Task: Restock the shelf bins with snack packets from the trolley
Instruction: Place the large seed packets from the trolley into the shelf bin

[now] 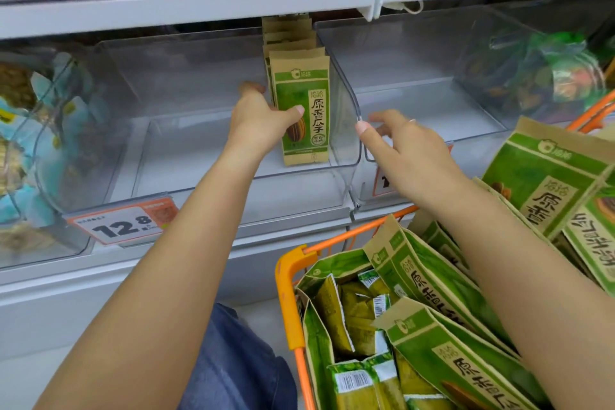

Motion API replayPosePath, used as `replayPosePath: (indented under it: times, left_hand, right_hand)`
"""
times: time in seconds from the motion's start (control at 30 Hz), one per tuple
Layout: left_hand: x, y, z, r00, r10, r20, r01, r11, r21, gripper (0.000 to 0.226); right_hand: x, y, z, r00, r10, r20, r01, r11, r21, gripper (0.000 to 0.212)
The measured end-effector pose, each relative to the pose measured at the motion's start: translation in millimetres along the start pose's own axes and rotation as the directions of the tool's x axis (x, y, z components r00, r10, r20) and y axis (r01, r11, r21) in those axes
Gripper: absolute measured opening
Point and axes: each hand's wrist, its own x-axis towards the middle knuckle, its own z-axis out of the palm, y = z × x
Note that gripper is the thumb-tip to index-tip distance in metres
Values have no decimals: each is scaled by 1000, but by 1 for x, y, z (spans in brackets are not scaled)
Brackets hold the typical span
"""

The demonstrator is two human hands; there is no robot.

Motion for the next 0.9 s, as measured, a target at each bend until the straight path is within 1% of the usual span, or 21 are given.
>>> replayPosePath:
  times: [0.07, 0.1, 0.17, 0.2, 0.23, 0.3, 0.37, 0.43, 0.47, 0.53, 0.57, 0.63, 0.73, 0.77, 0.8, 0.83, 0.87, 0.9]
  left_hand:
    - [-2, -1, -9, 1000, 12, -22, -12, 1000, 19, 71]
    - [-4, -2, -14, 998, 37, -53, -35, 999, 38, 70]
    - [-12, -2, -23, 981, 137, -140, -130, 990, 58, 60]
    - [-18, -2, -26, 958, 214, -190, -208, 977, 47, 53]
    - [-25, -2, -29, 926, 295, -235, -299, 954, 21, 47]
    - [-41, 0, -29, 862, 424, -276, -449, 893, -31, 37]
    - [-55, 0, -26, 833, 494, -248, -523, 850, -64, 31]
    - [-65, 1, -20, 826, 524, -206, -549, 831, -89, 29]
    - [-69, 2, -18, 826, 534, -182, -556, 826, -98, 27]
    - [-75, 3, -13, 830, 544, -121, -556, 822, -121, 20]
    - [-78, 3, -12, 836, 543, -83, -549, 824, -142, 17]
    - [-85, 7, -12, 847, 532, -6, -520, 825, -223, 15]
    - [-91, 13, -13, 861, 497, 105, -424, 817, -390, 18]
    - [-94, 16, -13, 871, 464, 158, -356, 820, -448, 18]
    - [-95, 19, -14, 879, 418, 227, -256, 818, -515, 16]
    - [-96, 21, -14, 870, 369, 326, -119, 799, -589, 18]
    - [-96, 23, -15, 839, 335, 428, 24, 763, -646, 29]
    - [-96, 24, -15, 807, 323, 494, 120, 729, -674, 44]
  right_hand:
    - [-3, -3, -14, 999, -7, -52, 7, 1000, -16, 51]
    - [-6, -7, -22, 997, -14, -76, 12, 1000, -19, 50]
    - [-16, -16, -40, 998, -24, -61, 21, 998, -62, 38]
    - [-23, -21, -48, 1000, -28, -5, 27, 992, -121, 34]
    - [-32, -26, -56, 996, -28, 80, 43, 980, -195, 35]
    - [-49, -35, -64, 964, -1, 266, 91, 940, -329, 48]
    - [-63, -40, -64, 925, 32, 379, 149, 886, -439, 56]
    - [-71, -40, -63, 904, 54, 425, 200, 825, -529, 56]
    - [-74, -40, -62, 896, 55, 441, 217, 812, -542, 52]
    - [-76, -37, -62, 886, 40, 461, 228, 830, -509, 43]
    - [-76, -36, -62, 892, 21, 452, 224, 847, -481, 38]
    - [-73, -35, -68, 921, -16, 389, 182, 901, -394, 31]
    - [-68, -40, -87, 967, -50, 250, 96, 980, -175, 32]
    - [-66, -42, -93, 980, -68, 187, 85, 993, -85, 32]
    - [-64, -44, -99, 989, -85, 124, 84, 996, 17, 32]
    - [-61, -46, -103, 993, -101, 66, 92, 988, 128, 32]
    - [-57, -46, -105, 994, -109, 14, 103, 970, 220, 32]
    - [-52, -46, -105, 993, -108, -36, 114, 955, 274, 32]
